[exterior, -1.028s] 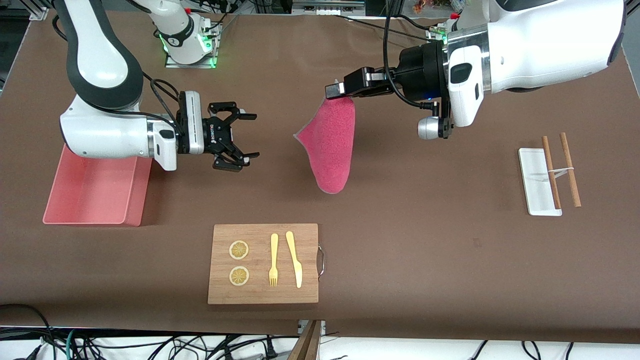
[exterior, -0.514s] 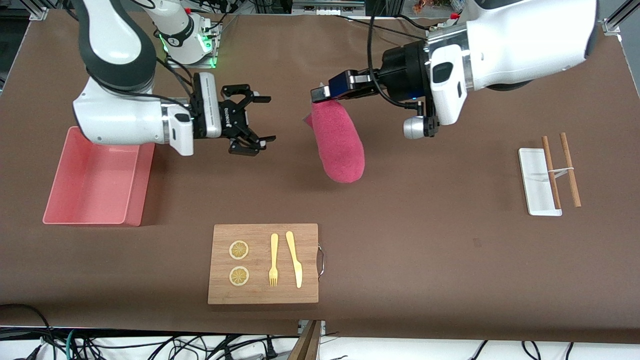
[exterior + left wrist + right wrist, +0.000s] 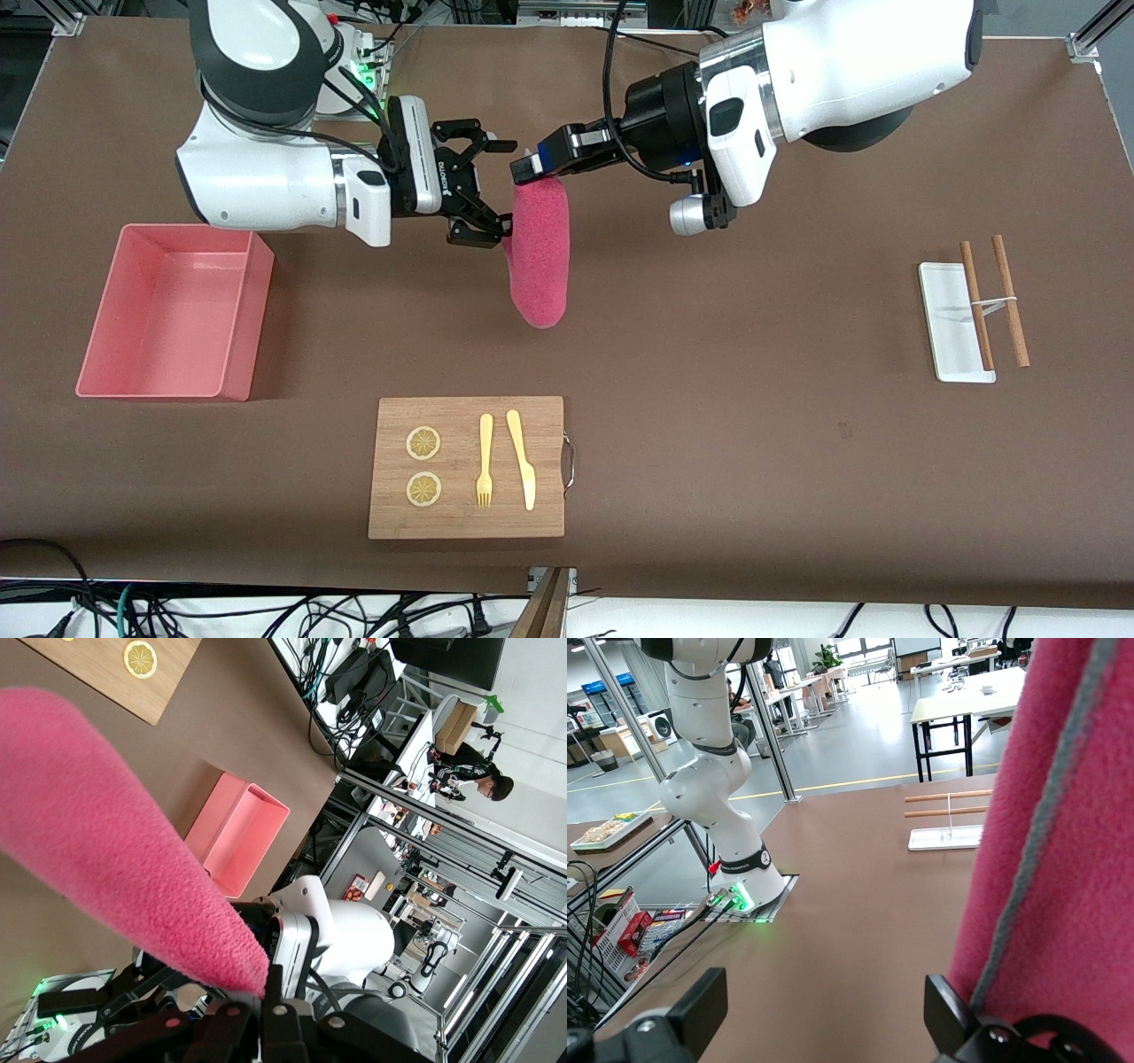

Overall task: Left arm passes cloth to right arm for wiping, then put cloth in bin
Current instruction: 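Close the right gripper on the hanging cloth below the left gripper, then open the left gripper and withdraw it while the right gripper holds the cloth, then lower the cloth with the right gripper onto the table beside the bin, then rub the cloth across the table surface with the right gripper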

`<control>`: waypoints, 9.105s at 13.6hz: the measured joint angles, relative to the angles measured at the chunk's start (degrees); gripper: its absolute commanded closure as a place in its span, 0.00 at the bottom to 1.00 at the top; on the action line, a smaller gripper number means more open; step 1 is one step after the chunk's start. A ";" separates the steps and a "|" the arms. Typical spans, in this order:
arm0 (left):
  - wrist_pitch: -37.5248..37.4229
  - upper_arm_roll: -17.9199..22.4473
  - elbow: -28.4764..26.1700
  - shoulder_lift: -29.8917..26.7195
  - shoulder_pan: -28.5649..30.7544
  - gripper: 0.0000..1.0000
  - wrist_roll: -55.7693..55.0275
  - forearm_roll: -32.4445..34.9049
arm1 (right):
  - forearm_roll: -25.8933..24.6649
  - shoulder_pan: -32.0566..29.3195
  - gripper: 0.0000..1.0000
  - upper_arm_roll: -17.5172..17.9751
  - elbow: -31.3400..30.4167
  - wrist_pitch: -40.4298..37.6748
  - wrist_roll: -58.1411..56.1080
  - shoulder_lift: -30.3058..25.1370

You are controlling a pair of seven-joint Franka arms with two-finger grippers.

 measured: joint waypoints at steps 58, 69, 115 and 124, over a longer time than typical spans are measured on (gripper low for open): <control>-8.78 0.52 0.70 -2.10 5.93 0.00 -3.27 3.13 | -11.46 -2.53 1.00 -1.20 0.72 7.11 19.42 -3.96; -31.16 1.32 0.18 -3.33 34.83 0.00 26.74 35.97 | -31.43 -9.20 1.00 -8.38 0.12 -13.55 49.52 -8.85; -37.74 26.67 -19.28 -23.29 2.32 0.00 45.65 45.59 | -65.04 21.03 1.00 -13.32 -4.59 23.37 137.33 16.86; -37.78 24.37 -19.24 -23.30 2.28 0.00 45.65 45.59 | -63.89 24.98 1.00 -14.96 4.37 17.57 143.22 21.48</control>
